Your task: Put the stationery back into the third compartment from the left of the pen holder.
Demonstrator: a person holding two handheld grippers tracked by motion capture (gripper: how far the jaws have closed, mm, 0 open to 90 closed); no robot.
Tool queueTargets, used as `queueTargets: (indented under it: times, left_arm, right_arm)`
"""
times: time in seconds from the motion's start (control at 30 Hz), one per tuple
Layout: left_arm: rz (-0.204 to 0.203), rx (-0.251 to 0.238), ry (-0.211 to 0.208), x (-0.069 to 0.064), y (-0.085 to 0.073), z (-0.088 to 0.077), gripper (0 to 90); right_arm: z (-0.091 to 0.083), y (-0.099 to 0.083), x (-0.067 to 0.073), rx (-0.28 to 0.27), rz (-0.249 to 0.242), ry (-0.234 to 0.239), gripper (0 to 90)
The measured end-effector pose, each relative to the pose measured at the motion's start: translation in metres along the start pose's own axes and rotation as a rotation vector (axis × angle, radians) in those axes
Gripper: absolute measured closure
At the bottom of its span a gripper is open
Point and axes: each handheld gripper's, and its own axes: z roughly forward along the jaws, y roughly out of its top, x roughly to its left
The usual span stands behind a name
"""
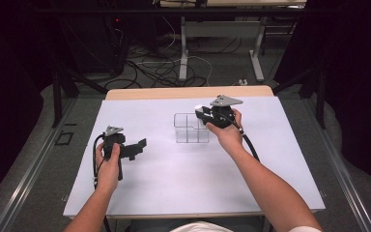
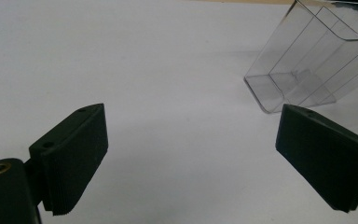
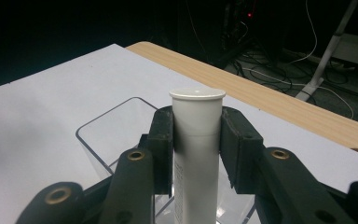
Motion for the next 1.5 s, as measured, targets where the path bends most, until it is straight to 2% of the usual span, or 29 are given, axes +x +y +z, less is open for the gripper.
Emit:
queueTargets:
  times: [0.03, 0.37, 0.83, 1.03, 1.1, 1.23, 1.27, 1.5]
  left_arm:
    - [0.005, 0.011, -0.001, 0.000, 0.000, 0.000, 9.1]
    - [-0.002, 0.001, 0.000, 0.000, 0.000, 0.001, 9.1]
    - [-0.002, 0.000, -0.001, 0.000, 0.000, 0.000, 9.1]
    - [-0.001, 0.001, -0.001, 0.000, 0.000, 0.000, 9.1]
    - [-0.001, 0.000, -0.001, 0.000, 0.000, 0.000, 9.1]
    - [-0.001, 0.001, 0.000, 0.000, 0.000, 0.000, 9.1]
    - [0.000, 0.005, 0.000, 0.000, 0.000, 0.000, 9.1]
    - [-0.002, -0.004, 0.002, 0.001, 0.000, 0.000, 9.1]
  right_arm:
    - [0.000, -0.001, 0.000, 0.000, 0.006, -0.002, 67.1]
    - [0.000, -0.010, -0.005, 0.017, 0.028, -0.003, 67.1]
    - [0.002, -0.018, -0.005, 0.037, 0.034, -0.004, 67.0]
    - [0.002, -0.018, -0.006, 0.054, 0.028, 0.009, 66.3]
    - [-0.001, -0.018, -0.005, 0.062, 0.036, 0.022, 63.0]
    - [-0.008, -0.015, -0.005, 0.038, 0.040, 0.023, 55.7]
    - [-0.011, -0.014, -0.005, 0.046, 0.044, 0.021, 54.3]
    - [-0.027, -0.011, -0.009, 0.022, 0.023, 0.010, 47.4]
